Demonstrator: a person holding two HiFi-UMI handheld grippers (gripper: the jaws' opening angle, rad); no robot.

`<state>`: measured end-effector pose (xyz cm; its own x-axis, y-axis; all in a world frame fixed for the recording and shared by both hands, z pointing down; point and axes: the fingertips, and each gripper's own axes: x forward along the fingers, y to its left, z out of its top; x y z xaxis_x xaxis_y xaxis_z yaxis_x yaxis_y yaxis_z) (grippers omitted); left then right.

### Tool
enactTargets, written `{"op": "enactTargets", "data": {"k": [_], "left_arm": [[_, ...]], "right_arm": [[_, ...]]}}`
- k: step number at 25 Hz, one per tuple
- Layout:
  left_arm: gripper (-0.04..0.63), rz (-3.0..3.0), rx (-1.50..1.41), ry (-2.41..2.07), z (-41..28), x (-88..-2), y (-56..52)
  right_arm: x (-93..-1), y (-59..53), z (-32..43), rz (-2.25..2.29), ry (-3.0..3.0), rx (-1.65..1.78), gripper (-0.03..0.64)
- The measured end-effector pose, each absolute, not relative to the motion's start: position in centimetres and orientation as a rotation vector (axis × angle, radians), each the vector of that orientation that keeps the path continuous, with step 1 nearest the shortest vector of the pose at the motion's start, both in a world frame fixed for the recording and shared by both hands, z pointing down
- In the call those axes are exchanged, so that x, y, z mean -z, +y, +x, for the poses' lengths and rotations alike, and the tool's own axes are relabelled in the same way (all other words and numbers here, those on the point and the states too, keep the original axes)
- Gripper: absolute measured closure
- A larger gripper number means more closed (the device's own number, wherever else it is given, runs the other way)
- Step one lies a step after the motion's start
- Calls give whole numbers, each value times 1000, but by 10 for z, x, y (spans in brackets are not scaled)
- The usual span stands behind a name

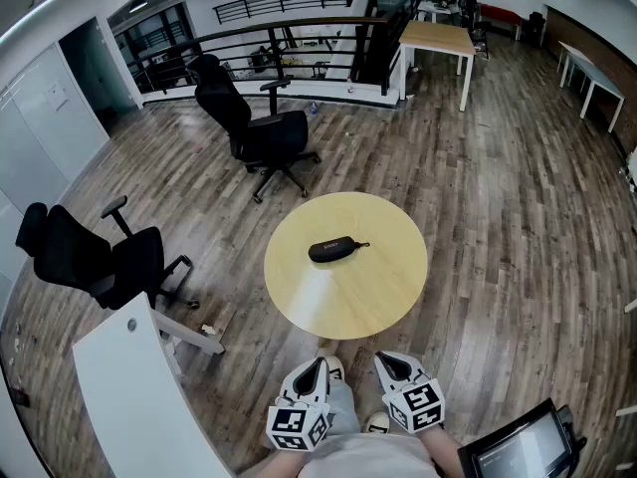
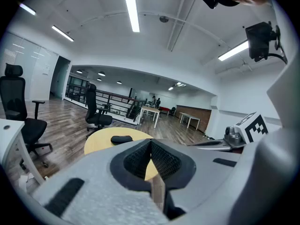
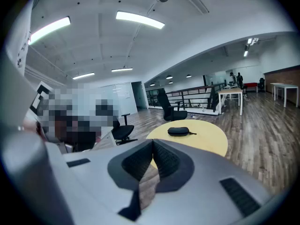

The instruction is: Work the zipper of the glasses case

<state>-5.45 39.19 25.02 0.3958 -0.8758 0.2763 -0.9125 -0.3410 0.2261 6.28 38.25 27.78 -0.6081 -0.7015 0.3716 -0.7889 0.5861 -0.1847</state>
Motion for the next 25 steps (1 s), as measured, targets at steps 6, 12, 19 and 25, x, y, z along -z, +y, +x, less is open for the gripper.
{"op": "enactTargets", "data": {"k": [6, 12, 19, 25], "left_arm": [[594, 2348, -138, -1515, -89, -244, 282], [594, 2404, -138, -1477, -118, -232, 197], [594, 2396, -156, -1508, -124, -227, 147], [594, 2339, -134, -1564, -122, -230, 128]], "right_arm": [[-275, 280, 32, 1271, -2548, -495, 615], [-249, 194, -4, 1301, -2586, -388, 615], [-255, 148, -12, 1221, -2584, -414, 615], [-250, 126, -15, 1101, -2620, -374, 615]]}}
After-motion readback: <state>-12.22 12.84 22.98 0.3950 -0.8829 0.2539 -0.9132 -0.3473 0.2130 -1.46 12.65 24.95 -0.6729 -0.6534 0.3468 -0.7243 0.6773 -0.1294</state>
